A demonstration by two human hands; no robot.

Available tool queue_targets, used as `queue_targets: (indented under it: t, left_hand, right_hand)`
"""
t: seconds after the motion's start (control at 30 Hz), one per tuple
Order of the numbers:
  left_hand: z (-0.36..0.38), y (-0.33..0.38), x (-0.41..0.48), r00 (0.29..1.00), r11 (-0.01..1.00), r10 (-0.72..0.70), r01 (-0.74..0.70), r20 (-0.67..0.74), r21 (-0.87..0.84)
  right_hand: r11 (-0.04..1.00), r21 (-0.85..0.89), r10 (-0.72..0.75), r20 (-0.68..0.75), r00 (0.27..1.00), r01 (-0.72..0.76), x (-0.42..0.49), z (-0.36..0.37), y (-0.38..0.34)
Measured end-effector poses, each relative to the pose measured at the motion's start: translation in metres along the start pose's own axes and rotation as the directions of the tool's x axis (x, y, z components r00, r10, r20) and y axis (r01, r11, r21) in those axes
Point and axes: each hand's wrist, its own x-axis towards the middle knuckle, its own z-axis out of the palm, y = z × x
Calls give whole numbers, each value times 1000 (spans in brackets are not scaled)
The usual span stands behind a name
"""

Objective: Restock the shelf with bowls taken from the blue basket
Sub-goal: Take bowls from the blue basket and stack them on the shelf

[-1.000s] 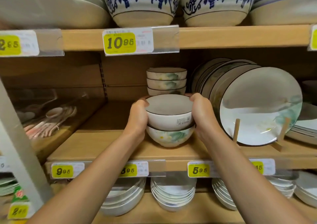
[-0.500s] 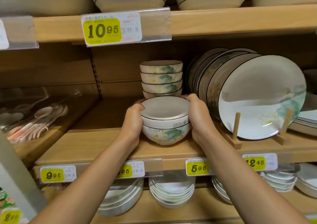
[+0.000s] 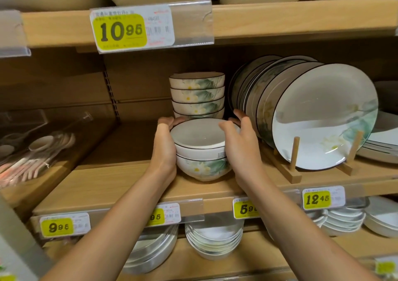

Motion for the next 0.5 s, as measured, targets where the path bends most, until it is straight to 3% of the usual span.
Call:
queue_targets:
  t: [0.3, 0.5]
  left_hand:
    - [2, 14, 0, 999, 993, 37, -37, 2, 115]
    - [21, 54, -5, 1000, 1000, 23, -23, -4, 9]
  right_hand:
    - [999, 23, 23, -50, 998, -22, 6, -2, -16]
    - [971, 237, 61, -116, 991, -31, 27, 2, -45]
